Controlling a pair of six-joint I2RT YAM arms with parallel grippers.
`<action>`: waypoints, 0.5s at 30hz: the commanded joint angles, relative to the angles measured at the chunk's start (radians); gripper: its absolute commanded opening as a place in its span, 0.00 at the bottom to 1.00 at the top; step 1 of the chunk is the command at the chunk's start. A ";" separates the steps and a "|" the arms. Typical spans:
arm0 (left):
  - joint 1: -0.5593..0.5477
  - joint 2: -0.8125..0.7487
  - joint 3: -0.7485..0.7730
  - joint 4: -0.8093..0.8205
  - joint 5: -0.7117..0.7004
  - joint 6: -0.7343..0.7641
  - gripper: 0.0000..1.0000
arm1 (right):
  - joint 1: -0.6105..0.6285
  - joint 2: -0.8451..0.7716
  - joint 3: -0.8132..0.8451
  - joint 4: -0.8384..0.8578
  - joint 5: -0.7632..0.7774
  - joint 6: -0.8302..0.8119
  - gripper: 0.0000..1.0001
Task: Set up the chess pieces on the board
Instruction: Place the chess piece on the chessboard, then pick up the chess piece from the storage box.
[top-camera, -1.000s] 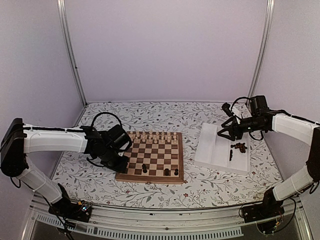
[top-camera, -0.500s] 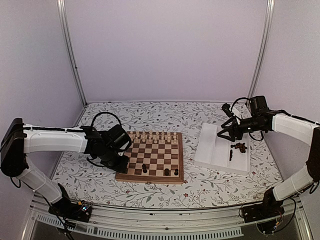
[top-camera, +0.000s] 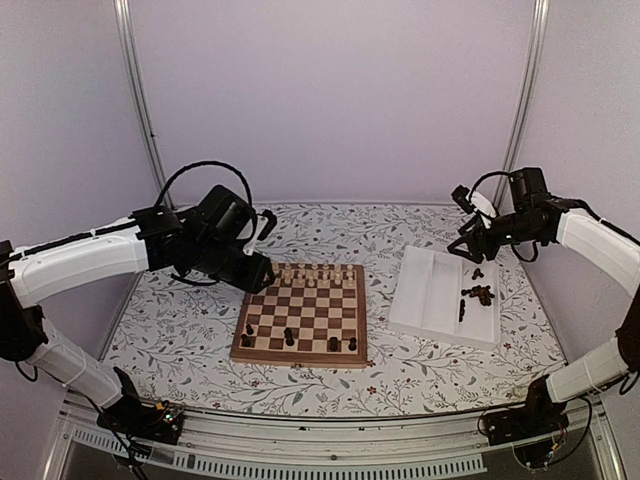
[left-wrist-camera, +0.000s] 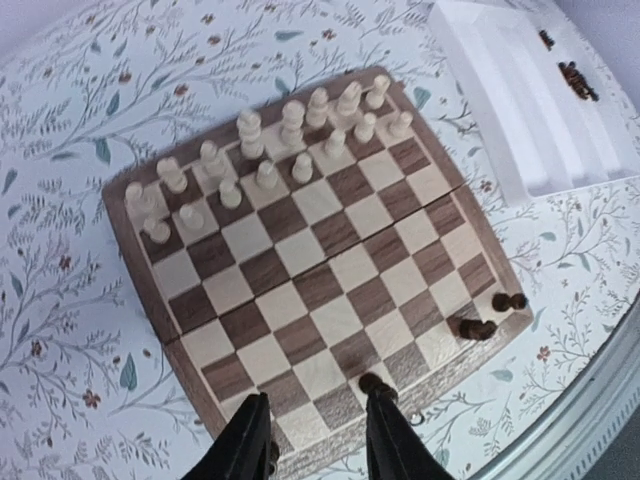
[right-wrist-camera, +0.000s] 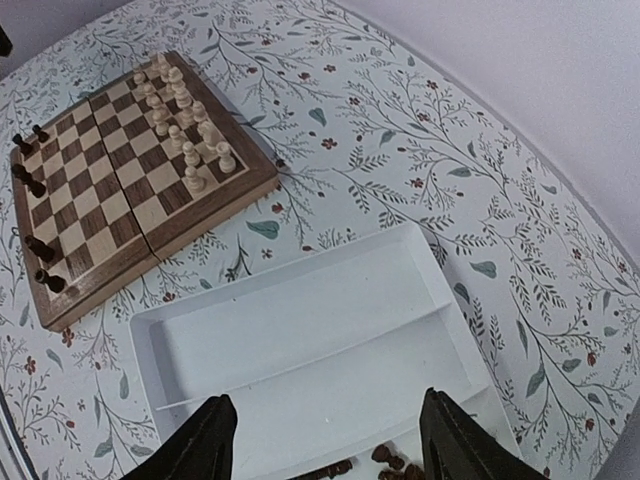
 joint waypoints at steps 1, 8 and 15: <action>-0.009 0.048 0.027 0.265 0.033 0.180 0.36 | -0.041 -0.020 -0.014 -0.144 0.218 -0.065 0.64; -0.025 0.182 0.093 0.486 0.184 0.284 0.35 | -0.045 -0.024 -0.110 -0.211 0.360 -0.280 0.48; -0.052 0.208 0.064 0.584 0.371 0.307 0.36 | -0.045 -0.008 -0.185 -0.172 0.372 -0.635 0.59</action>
